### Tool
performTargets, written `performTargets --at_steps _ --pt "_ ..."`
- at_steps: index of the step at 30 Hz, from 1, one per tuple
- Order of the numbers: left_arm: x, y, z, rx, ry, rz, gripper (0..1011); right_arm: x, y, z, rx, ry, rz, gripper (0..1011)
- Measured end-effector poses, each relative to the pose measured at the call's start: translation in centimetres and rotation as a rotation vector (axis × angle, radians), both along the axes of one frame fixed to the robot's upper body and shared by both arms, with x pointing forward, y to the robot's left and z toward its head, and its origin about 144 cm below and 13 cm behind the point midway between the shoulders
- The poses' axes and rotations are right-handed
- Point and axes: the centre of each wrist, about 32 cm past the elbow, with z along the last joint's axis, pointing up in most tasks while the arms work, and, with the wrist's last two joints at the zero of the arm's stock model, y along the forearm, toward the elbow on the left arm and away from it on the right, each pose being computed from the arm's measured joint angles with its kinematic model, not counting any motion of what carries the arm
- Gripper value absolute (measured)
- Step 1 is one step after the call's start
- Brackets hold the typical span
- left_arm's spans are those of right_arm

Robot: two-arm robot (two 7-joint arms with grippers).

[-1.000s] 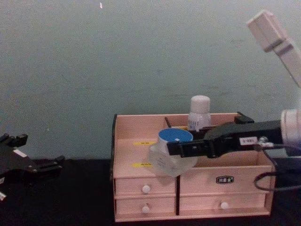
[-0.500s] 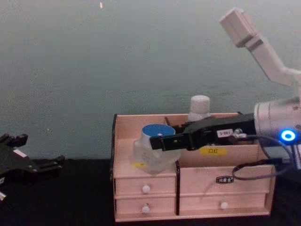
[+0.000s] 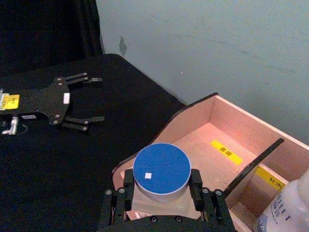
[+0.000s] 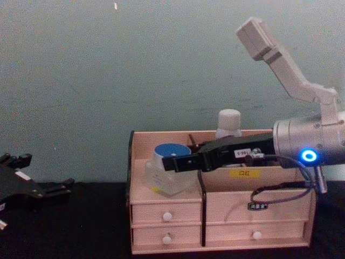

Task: Pick up the facial cleanser and watermelon frost from the table and place them into the tiered storage box.

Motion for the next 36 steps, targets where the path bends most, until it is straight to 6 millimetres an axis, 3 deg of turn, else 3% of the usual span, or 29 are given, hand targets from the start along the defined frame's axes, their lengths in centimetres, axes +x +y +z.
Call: performTargets --at_steps 18,36 --pt "0.0 0.0 0.0 0.000 0.000 0.000 1001 1.9 0.9 -0.7 -0.008 0.009 -0.037 698" --pt "0.0 0.0 0.0 0.000 0.000 0.000 1001 2.4 1.3 -0.9 -0.001 0.022 -0.046 698"
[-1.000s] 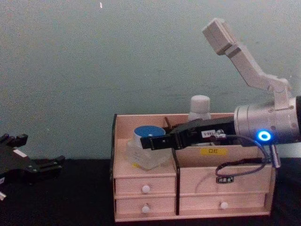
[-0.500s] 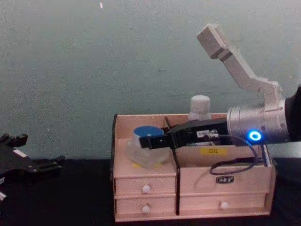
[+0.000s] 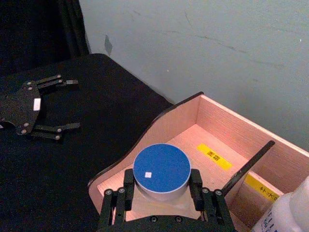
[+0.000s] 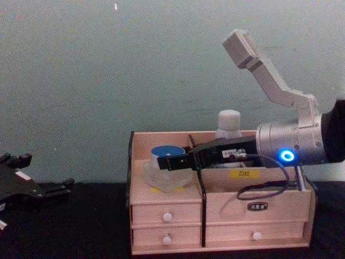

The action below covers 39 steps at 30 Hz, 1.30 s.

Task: Pick up the facial cleanser and watermelon frost from the table and place them into the tiered storage box.

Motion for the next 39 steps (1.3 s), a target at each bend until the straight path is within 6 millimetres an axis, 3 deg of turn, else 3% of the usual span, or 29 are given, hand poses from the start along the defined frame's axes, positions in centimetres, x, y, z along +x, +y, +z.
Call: performTargets --at_steps 27,30,39 --pt "0.00 0.00 0.00 0.000 0.000 0.000 1001 0.14 0.09 -0.12 -0.002 0.005 -0.001 697" --pt "0.00 0.00 0.00 0.000 0.000 0.000 1001 0.12 0.09 -0.14 -0.003 0.006 -0.001 736" --pt "0.00 0.00 0.00 0.000 0.000 0.000 1001 0.10 0.05 -0.20 -0.005 0.009 -0.002 984"
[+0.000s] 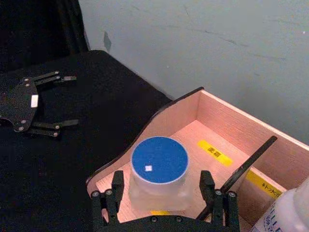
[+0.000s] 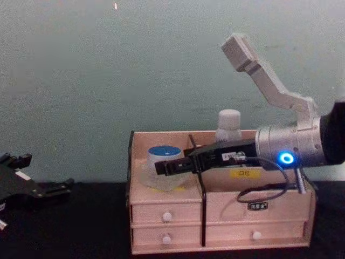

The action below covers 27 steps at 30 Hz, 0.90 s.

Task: Pick up the facial cleanser and watermelon frost from the table and place them into the tiered storage box.

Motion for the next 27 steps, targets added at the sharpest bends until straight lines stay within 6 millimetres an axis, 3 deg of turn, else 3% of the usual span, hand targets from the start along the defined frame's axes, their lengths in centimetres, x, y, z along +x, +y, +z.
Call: performTargets --at_steps 27 --pt "0.00 0.00 0.00 0.000 0.000 0.000 1001 -0.78 -0.20 0.49 0.015 -0.053 0.002 1003"
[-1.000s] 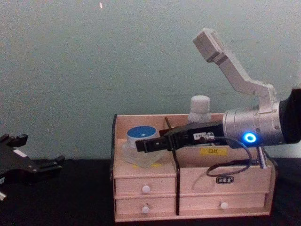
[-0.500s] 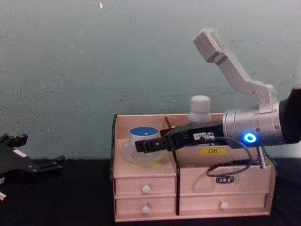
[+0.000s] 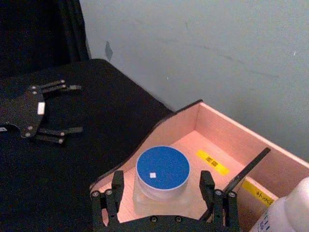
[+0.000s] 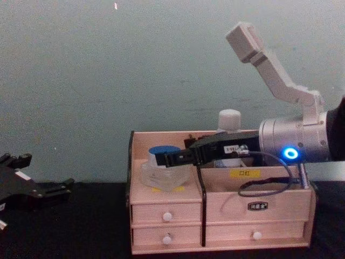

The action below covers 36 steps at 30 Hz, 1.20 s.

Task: Pick up the facial cleanser and watermelon frost from the table and place them into the tiered storage box.

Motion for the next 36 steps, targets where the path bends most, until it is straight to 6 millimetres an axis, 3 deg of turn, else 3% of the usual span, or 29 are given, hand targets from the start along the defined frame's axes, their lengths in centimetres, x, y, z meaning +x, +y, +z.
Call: performTargets --at_steps 12,23,26,36 --pt "0.0 0.0 0.0 0.000 0.000 0.000 1001 -2.8 -1.9 1.0 0.038 -0.055 0.006 1002" --pt "0.0 0.0 0.0 0.000 0.000 0.000 1001 -8.0 -7.8 0.6 0.051 -0.047 -0.074 1003" --pt "0.0 0.0 0.0 0.000 0.000 0.000 1001 -9.9 -10.2 0.3 0.041 -0.030 -0.150 1002" --pt "0.0 0.0 0.0 0.000 0.000 0.000 1001 -14.2 -14.3 0.1 -0.044 -0.088 -0.425 1002"
